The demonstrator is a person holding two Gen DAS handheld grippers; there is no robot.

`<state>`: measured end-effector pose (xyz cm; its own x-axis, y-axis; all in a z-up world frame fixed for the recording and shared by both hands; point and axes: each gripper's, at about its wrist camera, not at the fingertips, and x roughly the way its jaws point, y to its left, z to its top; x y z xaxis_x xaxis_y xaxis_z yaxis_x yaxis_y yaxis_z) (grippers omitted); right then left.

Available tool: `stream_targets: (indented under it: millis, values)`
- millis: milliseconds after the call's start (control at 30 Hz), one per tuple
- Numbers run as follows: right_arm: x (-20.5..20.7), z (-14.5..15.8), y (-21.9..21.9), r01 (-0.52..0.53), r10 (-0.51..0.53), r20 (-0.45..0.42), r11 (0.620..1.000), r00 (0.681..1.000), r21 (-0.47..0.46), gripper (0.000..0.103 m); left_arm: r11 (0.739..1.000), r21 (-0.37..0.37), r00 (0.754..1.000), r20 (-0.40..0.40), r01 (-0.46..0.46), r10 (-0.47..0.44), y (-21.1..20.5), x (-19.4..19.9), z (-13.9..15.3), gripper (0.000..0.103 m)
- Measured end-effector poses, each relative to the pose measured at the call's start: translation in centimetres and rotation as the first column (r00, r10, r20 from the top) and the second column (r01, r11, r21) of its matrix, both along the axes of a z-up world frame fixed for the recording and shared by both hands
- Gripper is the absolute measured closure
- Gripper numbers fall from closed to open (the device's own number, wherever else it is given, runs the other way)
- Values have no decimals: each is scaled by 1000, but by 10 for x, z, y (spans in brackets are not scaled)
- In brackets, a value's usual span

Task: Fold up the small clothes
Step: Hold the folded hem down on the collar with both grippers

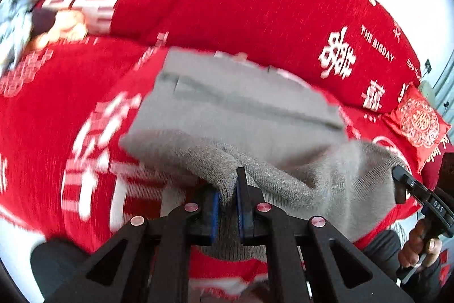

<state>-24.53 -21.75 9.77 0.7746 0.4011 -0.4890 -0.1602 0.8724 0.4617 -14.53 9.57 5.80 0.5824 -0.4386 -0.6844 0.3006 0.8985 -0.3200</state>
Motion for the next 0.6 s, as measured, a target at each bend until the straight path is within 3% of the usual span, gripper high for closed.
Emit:
stream_targets:
  millis: [100,267,600]
  values:
    - [20,13,-10,64,-65,25,998,998,22,96,1000,-15,1000,17,-13,13,0,28,12,92]
    - [52,16,-26,139,-140,5,987,990,81,96,997,-55,998,-47,-51,49,-6,78,8,92]
    - [90,16,-36,193,-190,-53,980,980,43,96,996,-64,996,-58,-65,62,-8,101,12,92]
